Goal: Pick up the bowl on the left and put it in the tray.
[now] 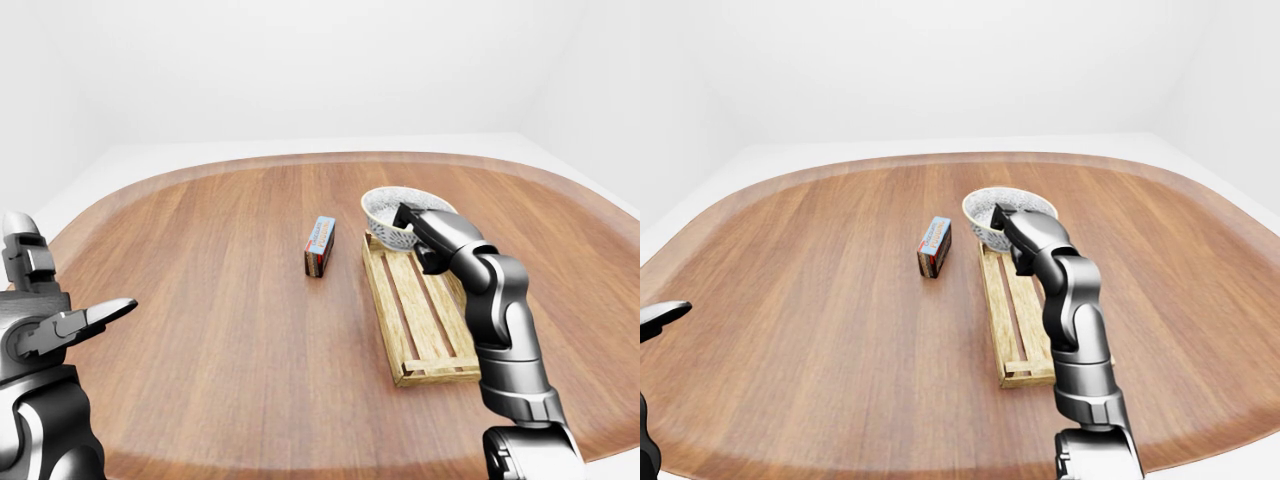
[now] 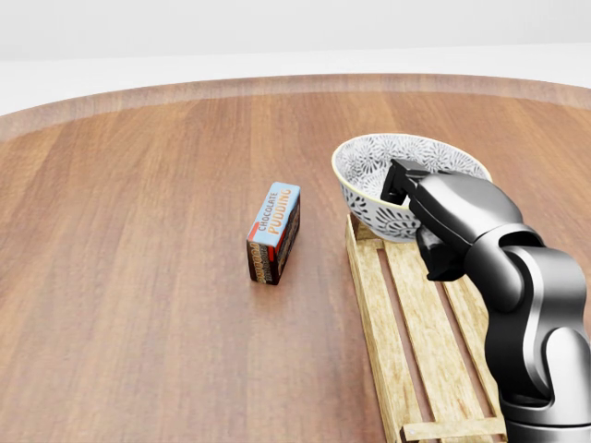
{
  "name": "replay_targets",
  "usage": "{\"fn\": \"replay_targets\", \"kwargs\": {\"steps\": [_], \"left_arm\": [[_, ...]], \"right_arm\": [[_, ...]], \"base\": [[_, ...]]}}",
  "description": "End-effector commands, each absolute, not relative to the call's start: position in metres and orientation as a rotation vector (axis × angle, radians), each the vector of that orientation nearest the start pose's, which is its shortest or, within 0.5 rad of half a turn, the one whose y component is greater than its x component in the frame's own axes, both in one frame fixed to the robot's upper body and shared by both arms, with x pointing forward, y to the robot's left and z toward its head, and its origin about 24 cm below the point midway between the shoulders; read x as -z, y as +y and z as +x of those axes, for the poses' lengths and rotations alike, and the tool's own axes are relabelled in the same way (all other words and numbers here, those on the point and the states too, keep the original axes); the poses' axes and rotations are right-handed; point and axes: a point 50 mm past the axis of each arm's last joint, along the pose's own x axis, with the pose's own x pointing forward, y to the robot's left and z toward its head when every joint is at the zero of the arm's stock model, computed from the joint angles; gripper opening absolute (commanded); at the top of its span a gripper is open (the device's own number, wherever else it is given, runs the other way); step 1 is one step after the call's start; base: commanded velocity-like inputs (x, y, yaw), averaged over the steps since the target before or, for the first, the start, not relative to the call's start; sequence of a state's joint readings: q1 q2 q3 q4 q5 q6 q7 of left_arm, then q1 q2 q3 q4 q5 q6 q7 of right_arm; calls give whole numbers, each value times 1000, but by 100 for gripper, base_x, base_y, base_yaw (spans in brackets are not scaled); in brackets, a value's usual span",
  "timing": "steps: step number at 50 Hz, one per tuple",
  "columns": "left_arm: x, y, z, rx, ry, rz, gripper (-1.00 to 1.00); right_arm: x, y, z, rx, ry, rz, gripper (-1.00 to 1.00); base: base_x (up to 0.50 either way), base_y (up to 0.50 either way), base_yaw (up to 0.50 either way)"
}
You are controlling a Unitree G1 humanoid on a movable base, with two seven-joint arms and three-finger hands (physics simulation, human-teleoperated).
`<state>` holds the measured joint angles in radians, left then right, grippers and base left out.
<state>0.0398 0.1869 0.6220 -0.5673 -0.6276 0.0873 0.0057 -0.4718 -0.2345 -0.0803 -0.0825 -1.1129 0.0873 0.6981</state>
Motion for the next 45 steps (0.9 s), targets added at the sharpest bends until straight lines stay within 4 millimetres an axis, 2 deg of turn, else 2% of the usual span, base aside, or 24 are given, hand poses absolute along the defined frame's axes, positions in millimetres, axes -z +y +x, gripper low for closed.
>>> {"fn": "replay_targets", "kwargs": {"steps": [1, 7, 18, 24, 37, 45], "left_arm": [[-182, 287, 182, -346, -622, -244, 100], [-181, 286, 182, -344, -619, -243, 100], [-182, 286, 182, -344, -623, -241, 100], [-183, 286, 182, -344, -625, -240, 100], [-182, 286, 182, -342, -622, -241, 100], [-182, 286, 182, -342, -623, -242, 100]], "right_arm": [[-146, -184, 320, -263, 111, -1300, -100], [-129, -189, 322, -308, 169, -1240, -100], [-97, -200, 327, -212, 195, -1179, -100], [-86, -203, 330, -189, 213, -1159, -100], [-75, -208, 331, -140, 226, -1189, -100], [-75, -208, 331, -127, 232, -1282, -100]], "base": [[0, 0, 0], [0, 0, 0], [0, 0, 0], [0, 0, 0], [0, 0, 0], [0, 0, 0]]}}
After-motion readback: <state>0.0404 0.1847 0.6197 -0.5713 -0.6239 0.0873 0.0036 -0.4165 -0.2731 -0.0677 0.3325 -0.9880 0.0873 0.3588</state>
